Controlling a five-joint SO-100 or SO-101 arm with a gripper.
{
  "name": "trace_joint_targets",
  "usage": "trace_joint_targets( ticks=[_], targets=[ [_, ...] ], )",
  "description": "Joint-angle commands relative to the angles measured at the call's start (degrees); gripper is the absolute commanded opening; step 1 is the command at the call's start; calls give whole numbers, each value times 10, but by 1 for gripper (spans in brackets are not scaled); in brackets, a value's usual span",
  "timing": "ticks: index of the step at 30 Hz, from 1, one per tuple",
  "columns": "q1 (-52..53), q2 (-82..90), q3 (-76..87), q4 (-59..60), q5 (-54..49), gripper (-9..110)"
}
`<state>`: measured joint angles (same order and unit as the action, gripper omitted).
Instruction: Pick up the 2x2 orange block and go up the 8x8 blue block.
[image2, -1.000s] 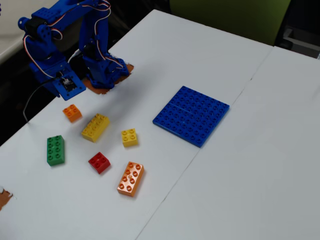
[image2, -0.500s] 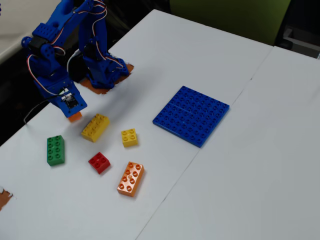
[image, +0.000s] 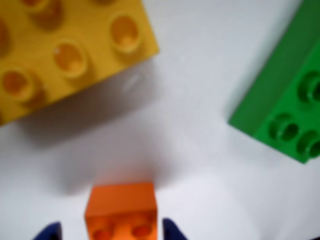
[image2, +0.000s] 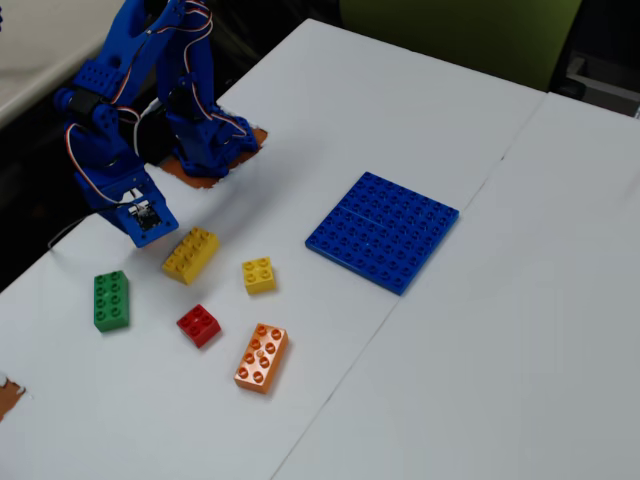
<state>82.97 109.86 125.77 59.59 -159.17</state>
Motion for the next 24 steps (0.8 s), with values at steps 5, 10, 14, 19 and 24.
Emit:
trace_joint_targets(
  ticks=[5, 10, 14, 19, 24],
  targets=[
    [20, -12, 11, -35, -35, 25],
    [30, -20, 11, -36, -44, 25],
    [33, -24, 11, -40, -47, 25],
    [30, -24, 13, -40, -43, 25],
    [28, -20, 18, -39, -40, 25]
  ],
)
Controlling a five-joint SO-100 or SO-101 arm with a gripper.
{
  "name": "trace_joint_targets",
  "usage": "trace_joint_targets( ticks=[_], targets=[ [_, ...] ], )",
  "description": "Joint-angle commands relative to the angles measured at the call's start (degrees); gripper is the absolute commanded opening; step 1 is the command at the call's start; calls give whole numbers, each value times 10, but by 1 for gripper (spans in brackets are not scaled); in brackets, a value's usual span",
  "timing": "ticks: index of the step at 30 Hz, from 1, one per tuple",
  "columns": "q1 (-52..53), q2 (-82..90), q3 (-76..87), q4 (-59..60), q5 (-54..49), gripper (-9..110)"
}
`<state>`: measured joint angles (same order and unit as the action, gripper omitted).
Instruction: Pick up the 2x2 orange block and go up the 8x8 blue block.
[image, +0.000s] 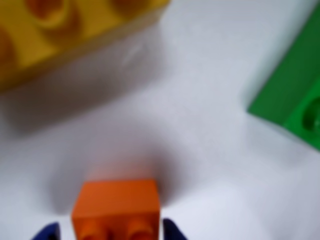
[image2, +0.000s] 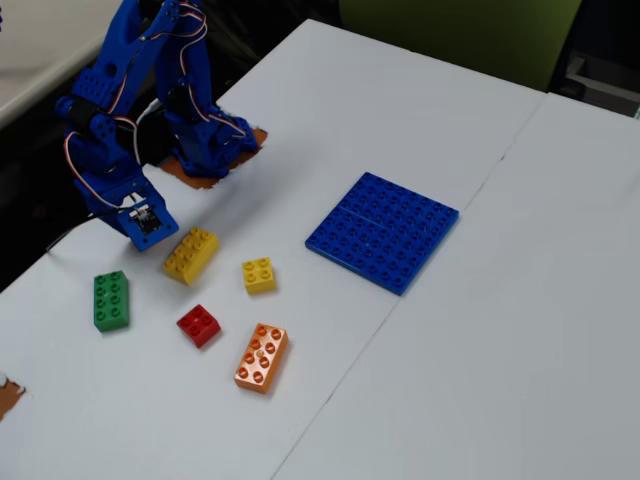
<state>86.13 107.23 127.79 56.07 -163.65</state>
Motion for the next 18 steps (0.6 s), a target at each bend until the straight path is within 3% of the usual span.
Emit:
trace_joint_targets(
  ticks=[1, 9, 18],
  targets=[
    [-4, 6, -3, -4, 5, 25],
    [-11, 14, 1, -1, 12, 2],
    [-36, 47, -11, 9, 20, 0]
  ],
)
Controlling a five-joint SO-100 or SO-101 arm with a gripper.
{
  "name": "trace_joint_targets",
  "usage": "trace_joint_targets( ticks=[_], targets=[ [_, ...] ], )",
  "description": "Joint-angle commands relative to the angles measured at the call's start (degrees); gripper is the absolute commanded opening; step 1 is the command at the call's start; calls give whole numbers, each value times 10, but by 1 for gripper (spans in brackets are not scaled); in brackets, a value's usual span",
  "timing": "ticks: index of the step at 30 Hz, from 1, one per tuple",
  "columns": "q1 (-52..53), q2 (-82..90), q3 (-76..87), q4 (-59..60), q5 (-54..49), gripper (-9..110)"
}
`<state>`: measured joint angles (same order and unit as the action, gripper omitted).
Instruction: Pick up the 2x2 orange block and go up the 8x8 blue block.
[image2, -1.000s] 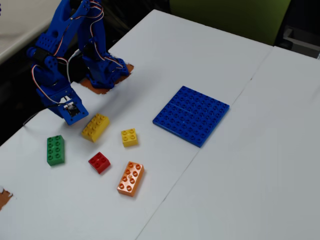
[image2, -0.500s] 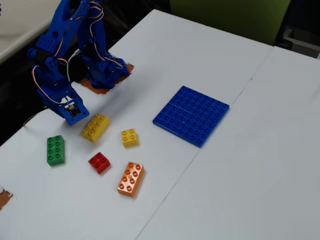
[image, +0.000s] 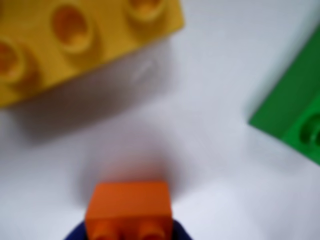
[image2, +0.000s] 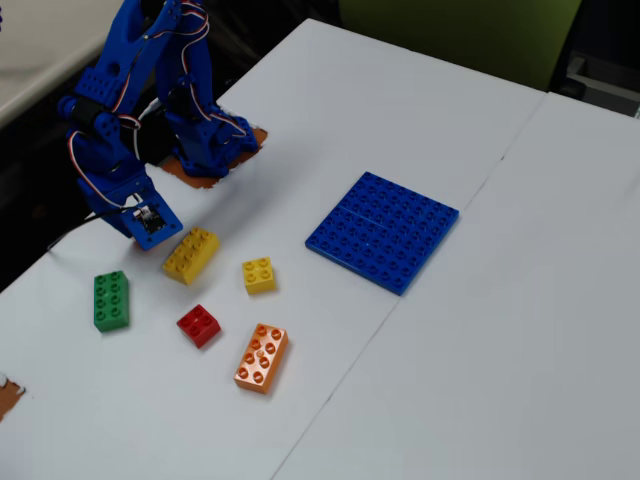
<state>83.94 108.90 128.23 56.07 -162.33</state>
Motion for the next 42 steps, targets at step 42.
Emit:
trace_joint_targets(
  ticks=[42],
  targets=[
    [-589, 45, -501, 439, 576, 0]
  ],
)
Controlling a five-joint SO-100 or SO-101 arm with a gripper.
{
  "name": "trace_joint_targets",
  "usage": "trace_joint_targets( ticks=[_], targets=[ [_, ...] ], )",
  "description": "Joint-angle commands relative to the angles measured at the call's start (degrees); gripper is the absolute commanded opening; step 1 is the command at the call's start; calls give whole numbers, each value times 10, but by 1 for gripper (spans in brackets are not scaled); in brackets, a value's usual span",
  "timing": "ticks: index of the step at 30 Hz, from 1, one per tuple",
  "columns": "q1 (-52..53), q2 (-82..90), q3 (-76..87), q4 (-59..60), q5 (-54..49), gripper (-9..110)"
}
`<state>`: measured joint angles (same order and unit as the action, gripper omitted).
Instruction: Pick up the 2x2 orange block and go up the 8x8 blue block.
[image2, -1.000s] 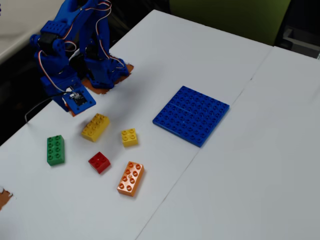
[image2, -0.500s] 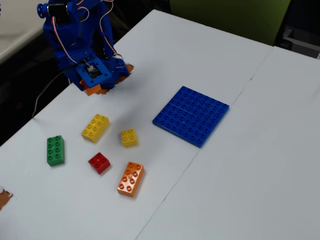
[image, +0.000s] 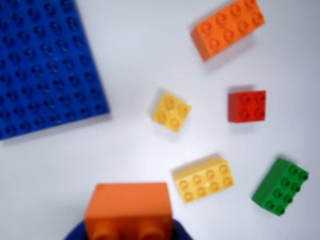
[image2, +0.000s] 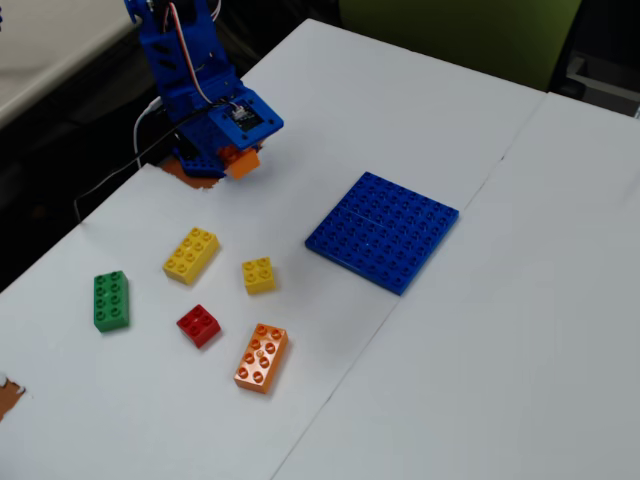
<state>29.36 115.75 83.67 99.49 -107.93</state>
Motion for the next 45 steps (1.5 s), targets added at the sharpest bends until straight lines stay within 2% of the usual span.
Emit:
trace_joint_targets(
  ticks=[1, 8, 19, 45],
  targets=[
    [-62, -41, -72, 4, 47, 0],
    [-169, -200, -232, 5, 135, 0],
    [-250, -364, -369, 4, 154, 0],
    [-302, -549, -520, 3, 185, 0]
  ],
)
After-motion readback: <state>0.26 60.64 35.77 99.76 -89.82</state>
